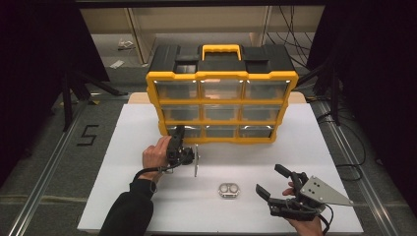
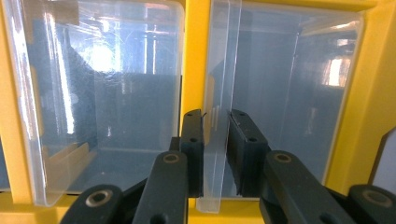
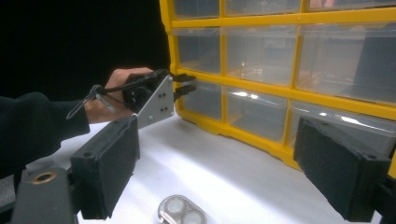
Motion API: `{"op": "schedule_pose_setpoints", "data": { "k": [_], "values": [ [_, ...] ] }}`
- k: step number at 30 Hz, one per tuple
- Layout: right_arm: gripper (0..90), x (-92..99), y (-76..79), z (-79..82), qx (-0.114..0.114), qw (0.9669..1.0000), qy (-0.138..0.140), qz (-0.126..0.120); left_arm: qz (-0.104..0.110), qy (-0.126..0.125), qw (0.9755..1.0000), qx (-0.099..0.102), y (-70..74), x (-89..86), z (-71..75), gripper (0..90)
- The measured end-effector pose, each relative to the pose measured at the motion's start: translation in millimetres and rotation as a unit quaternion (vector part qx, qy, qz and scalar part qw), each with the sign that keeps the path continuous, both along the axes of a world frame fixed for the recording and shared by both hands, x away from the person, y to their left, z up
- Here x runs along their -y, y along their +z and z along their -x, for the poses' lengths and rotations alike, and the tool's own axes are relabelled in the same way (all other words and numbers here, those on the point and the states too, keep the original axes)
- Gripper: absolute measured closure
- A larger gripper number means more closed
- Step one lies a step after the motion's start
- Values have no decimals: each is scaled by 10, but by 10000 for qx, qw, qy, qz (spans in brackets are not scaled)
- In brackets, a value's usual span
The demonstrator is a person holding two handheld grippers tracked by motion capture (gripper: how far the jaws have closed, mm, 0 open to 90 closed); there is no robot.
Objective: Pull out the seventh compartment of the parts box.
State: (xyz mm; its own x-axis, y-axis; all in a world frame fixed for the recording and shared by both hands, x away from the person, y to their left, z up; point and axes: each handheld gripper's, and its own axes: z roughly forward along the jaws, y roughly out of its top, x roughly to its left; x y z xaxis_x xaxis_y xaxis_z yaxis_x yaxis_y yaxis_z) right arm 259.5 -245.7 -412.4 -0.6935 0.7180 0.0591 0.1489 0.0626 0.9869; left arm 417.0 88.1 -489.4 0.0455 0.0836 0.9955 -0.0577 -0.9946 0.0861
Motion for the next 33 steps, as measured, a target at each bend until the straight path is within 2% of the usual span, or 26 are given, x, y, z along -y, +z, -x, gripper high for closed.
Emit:
{"op": "schedule_pose_setpoints", "data": {
  "k": [7, 11, 14, 17, 21, 22, 26, 28, 31, 33],
  "values": [
    [154, 2, -1, -3, -36, 10000, -8, 2, -42, -17, 10000, -31, -1, -1, 7, 776],
    [155, 1, -2, -1, -25, 10000, 2, -7, 25, -24, 9999, -100, -14, -5, 26, 779],
    [155, 6, -3, -3, -16, 10000, 1, -25, -107, -62, 9999, -24, -11, -16, 61, 781],
    [155, 3, -2, -3, -23, 10000, -7, -17, -43, -85, 9999, -43, -25, -22, 101, 782],
    [155, -8, -3, 2, -38, 10000, -4, 2, -186, -114, 9998, 5, -15, -31, 164, 784],
    [154, -3, -2, -1, -30, 10000, -3, 13, -85, -130, 9999, -46, -29, -39, 188, 784],
    [154, 1, -5, -5, -19, 10000, -12, -2, -148, -145, 9998, 31, -26, -45, 224, 784],
    [155, 2, -2, -1, -29, 10000, -9, -6, -92, -147, 9998, 11, -34, -49, 233, 784],
    [155, -1, -1, 3, -3, 10000, 8, 6, -140, -167, 9998, 10, -27, -60, 266, 784],
    [155, 1, -1, 4, -18, 10000, 5, 3, -57, -203, 9998, -7, -36, -69, 281, 784]
  ]
}}
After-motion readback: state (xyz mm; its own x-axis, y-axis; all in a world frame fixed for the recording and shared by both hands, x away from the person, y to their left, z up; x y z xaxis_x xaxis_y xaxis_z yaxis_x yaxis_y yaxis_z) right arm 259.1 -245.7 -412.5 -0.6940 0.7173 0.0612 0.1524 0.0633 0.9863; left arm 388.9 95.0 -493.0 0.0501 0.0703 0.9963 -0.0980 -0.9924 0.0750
